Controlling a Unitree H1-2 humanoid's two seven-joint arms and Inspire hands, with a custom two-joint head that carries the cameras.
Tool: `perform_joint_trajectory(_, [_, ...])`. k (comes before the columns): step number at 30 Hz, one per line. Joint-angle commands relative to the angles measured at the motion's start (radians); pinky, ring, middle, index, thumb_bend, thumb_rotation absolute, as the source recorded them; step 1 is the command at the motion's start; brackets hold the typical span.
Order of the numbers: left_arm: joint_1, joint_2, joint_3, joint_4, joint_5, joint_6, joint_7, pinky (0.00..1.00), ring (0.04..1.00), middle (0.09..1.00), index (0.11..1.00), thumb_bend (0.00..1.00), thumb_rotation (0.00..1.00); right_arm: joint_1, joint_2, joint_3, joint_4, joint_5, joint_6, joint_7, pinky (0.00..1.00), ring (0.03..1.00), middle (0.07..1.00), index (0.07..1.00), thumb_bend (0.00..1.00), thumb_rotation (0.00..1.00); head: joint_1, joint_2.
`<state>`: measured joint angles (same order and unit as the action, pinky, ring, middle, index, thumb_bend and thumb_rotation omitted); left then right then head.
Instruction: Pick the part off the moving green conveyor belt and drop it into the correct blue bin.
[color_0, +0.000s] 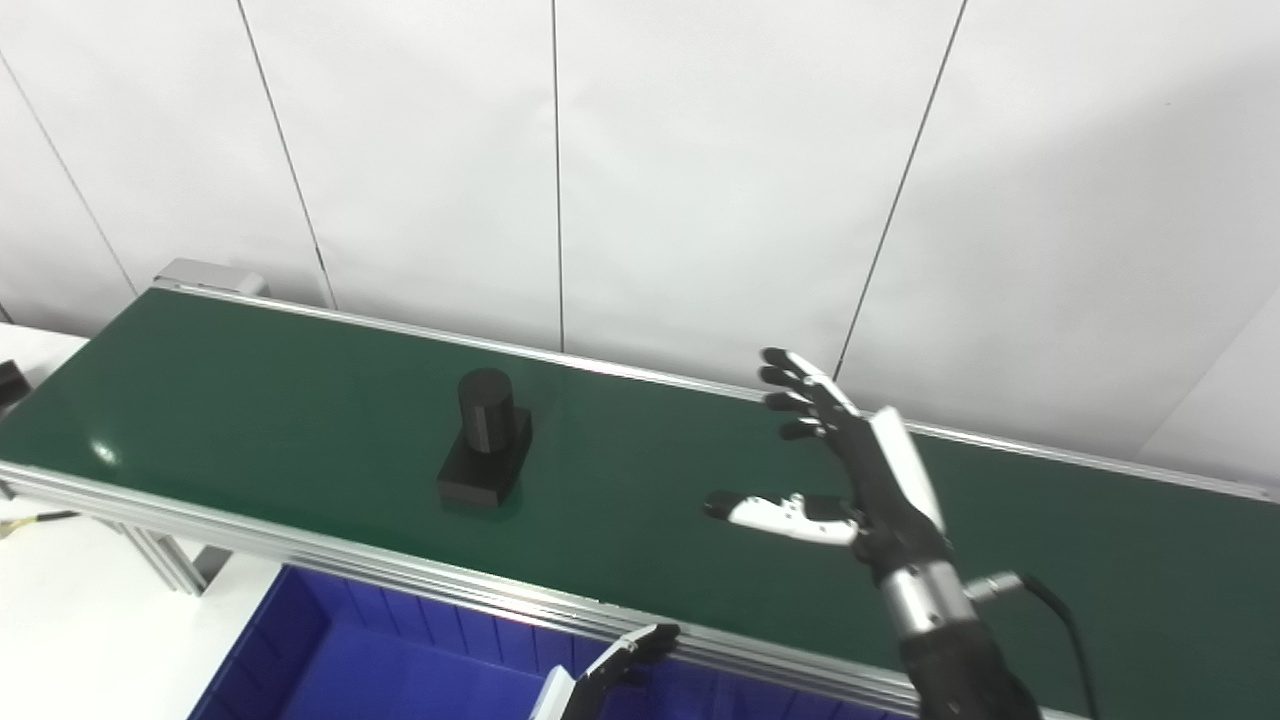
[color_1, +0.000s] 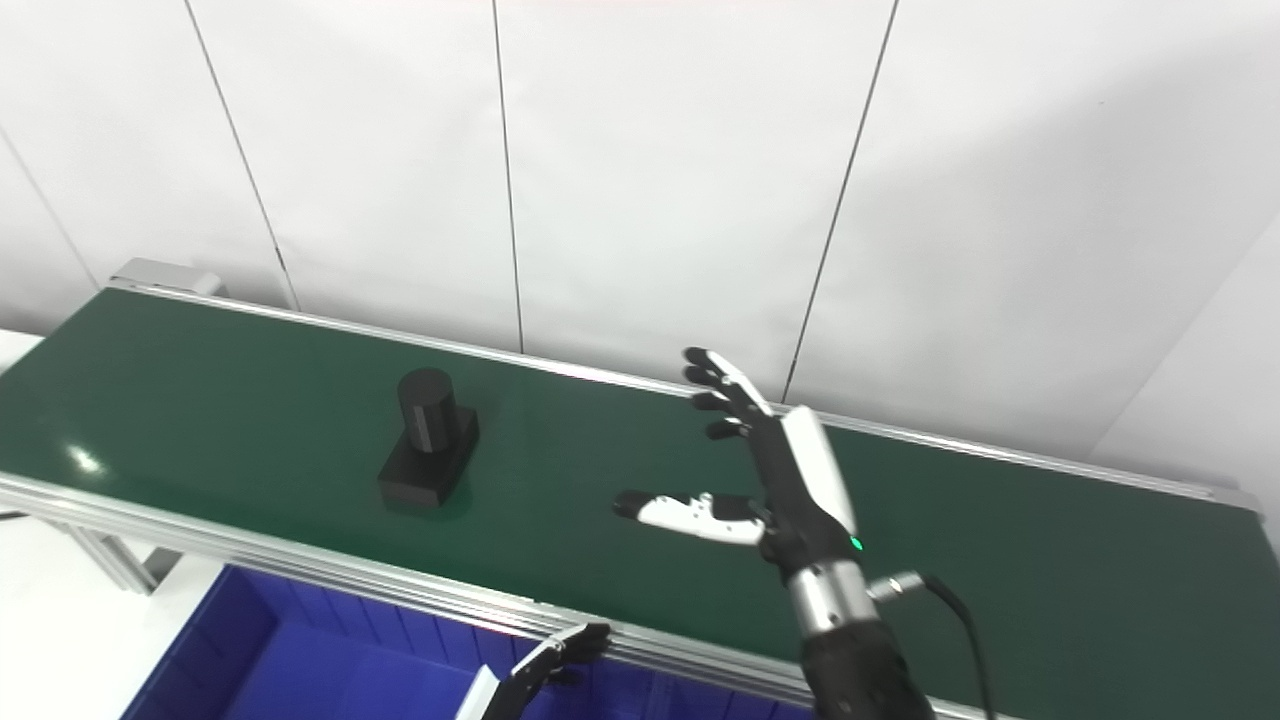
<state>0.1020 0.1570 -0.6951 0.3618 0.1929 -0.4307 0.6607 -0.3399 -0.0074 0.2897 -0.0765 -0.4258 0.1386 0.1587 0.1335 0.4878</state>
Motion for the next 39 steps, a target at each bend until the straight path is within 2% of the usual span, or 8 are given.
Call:
perform_joint_trajectory(1, [0.007, 0.007, 0.007, -0.036, -0.011, -0.039, -0.014, 0.70, 0.778, 0.808, 0.807, 0.85, 0.30, -0.067, 0.025, 0.013, 0.017, -0.016, -0.006, -0.016, 0.68, 0.786, 0.839, 0.897, 0.84, 0.40, 0.001, 0.000])
perform_joint_trajectory(11, [0.066, 0.016, 0.030, -0.100, -0.026, -0.039, -0.083, 0.77, 0.812, 0.836, 0.828, 0.82, 0.30, -0.171, 0.067, 0.055, 0.138, -0.078, 0.055, -0.015, 0.62, 0.748, 0.836, 0.903, 0.84, 0.44, -0.015, 0.022])
perform_joint_trajectory(18, [0.117, -0.006, 0.071, -0.141, -0.038, -0.039, -0.134, 0.80, 0.835, 0.848, 0.826, 0.83, 0.32, -0.217, 0.077, 0.064, 0.223, -0.083, 0.047, -0.018, 0.61, 0.738, 0.835, 0.896, 0.84, 0.43, -0.016, 0.036])
perform_joint_trajectory(20, [0.133, -0.012, 0.083, -0.152, -0.038, -0.039, -0.146, 0.80, 0.839, 0.851, 0.823, 0.83, 0.34, -0.231, 0.080, 0.070, 0.249, -0.090, 0.054, -0.016, 0.60, 0.733, 0.832, 0.897, 0.84, 0.42, -0.016, 0.039])
perform_joint_trajectory(25, [0.155, -0.016, 0.092, -0.174, -0.053, -0.039, -0.180, 0.64, 0.751, 0.811, 0.821, 0.82, 0.33, -0.272, 0.093, 0.087, 0.346, -0.106, 0.057, -0.024, 0.60, 0.743, 0.848, 0.903, 0.85, 0.44, -0.023, 0.043])
perform_joint_trajectory(27, [0.157, -0.013, 0.085, -0.174, -0.038, -0.039, -0.169, 0.59, 0.707, 0.782, 0.814, 0.81, 0.33, -0.296, 0.102, 0.092, 0.402, -0.111, 0.047, -0.036, 0.59, 0.734, 0.846, 0.898, 0.85, 0.45, -0.029, 0.046])
perform_joint_trajectory(33, [0.158, -0.016, 0.073, -0.171, -0.024, -0.039, -0.148, 0.66, 0.762, 0.805, 0.805, 0.81, 0.34, -0.370, 0.126, 0.097, 0.576, -0.096, 0.010, -0.065, 0.59, 0.736, 0.850, 0.899, 0.86, 0.45, -0.042, 0.051])
perform_joint_trajectory(39, [0.148, -0.015, 0.050, -0.162, -0.005, -0.039, -0.112, 0.66, 0.755, 0.797, 0.796, 0.80, 0.36, -0.431, 0.147, 0.106, 0.716, -0.089, -0.020, -0.095, 0.59, 0.740, 0.855, 0.899, 0.87, 0.45, -0.044, 0.053])
